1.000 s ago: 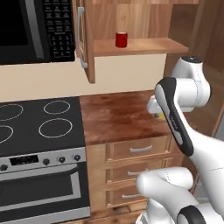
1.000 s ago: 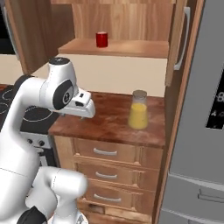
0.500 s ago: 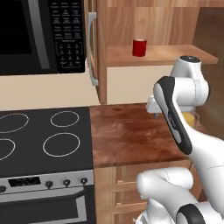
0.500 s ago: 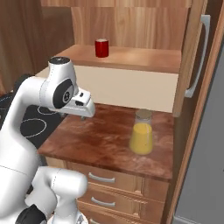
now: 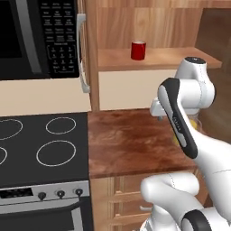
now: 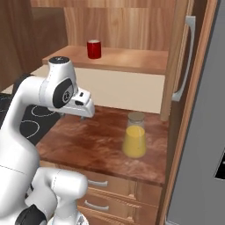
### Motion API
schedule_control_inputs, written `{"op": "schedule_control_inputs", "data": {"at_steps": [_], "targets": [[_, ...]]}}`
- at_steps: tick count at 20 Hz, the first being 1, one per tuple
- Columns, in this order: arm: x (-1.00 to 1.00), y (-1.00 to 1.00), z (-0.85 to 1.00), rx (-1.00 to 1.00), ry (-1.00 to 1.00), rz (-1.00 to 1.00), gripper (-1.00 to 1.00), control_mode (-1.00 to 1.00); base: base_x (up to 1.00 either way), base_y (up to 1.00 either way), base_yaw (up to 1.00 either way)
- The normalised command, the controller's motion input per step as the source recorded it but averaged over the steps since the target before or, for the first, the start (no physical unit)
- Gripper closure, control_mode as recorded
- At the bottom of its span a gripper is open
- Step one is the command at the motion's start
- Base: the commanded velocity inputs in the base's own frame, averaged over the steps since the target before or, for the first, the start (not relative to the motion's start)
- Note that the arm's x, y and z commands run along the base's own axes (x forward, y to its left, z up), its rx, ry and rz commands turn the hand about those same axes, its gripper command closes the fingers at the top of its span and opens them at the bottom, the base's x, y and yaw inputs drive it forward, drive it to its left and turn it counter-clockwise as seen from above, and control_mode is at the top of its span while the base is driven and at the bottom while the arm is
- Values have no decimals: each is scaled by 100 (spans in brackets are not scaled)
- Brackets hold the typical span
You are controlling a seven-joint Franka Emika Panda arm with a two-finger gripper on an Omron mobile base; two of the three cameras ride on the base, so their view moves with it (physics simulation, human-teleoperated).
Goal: There is a tray on the dining counter. Grab the cup, mug, and pitcher and place them on the tray. The pitcher may be placed next to the tray if it cannot fit the tray.
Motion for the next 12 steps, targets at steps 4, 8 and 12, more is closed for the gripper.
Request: {"op": "schedule_control_inputs", "data": {"at_steps": [4, 8, 12], "targets": [[0, 0, 0, 0, 0, 0, -100, 100, 37, 0, -5], [0, 0, 0, 0, 0, 0, -100, 100, 39, 0, -7], [0, 0, 0, 0, 0, 0, -100, 100, 24, 0, -5]]}}
